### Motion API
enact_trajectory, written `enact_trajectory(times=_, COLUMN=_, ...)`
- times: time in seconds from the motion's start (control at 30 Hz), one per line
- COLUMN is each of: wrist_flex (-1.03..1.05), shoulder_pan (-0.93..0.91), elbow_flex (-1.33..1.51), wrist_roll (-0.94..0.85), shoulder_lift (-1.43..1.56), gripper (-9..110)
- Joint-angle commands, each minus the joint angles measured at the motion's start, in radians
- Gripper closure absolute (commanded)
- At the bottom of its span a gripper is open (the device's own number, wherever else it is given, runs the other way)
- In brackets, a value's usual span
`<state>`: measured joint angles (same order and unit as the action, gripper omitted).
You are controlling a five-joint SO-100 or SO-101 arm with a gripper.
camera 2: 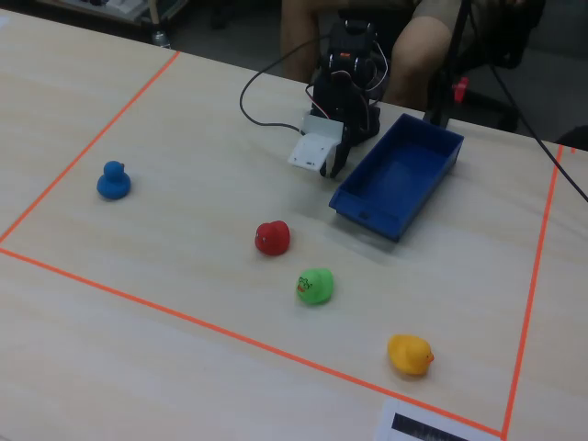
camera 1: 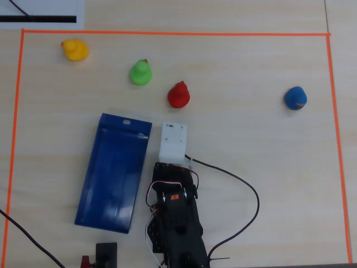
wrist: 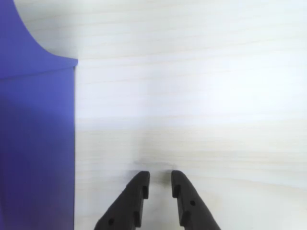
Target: Grasp green duck and put it into box.
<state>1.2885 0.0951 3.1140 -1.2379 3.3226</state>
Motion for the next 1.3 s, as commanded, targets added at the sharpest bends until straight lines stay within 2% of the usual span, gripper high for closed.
enact_trajectory(times=0.0, wrist_flex=0.017, shoulder_pan=-0.005, elbow_flex=-0.003, wrist_roll=-0.005, shoulder_lift=-0.012, gripper=98)
enact_trajectory(times=0.27, wrist_flex=0.005, shoulder_pan=-0.009, elbow_flex=-0.003, wrist_roll=-0.005, shoulder_lift=-0.012, gripper=98)
enact_trajectory(times=0.5, wrist_flex=0.018, shoulder_pan=0.008, elbow_flex=-0.003, wrist_roll=-0.072, shoulder_lift=-0.012, gripper=101)
enact_trajectory(times=0.7, wrist_flex=-0.261, shoulder_pan=-0.055, elbow_flex=-0.063, wrist_roll=0.023, shoulder_lift=-0.026, gripper=101)
enact_trajectory(times=0.93, wrist_flex=-0.261, shoulder_pan=-0.163, elbow_flex=-0.589, wrist_roll=-0.018, shoulder_lift=-0.554, gripper=100)
enact_trajectory(times=1.1, wrist_flex=-0.262, shoulder_pan=-0.166, elbow_flex=-0.859, wrist_roll=0.015, shoulder_lift=-0.885, gripper=86)
enact_trajectory(times=1.27, wrist_flex=-0.318, shoulder_pan=-0.167, elbow_flex=-1.109, wrist_roll=0.092, shoulder_lift=-1.175, gripper=81)
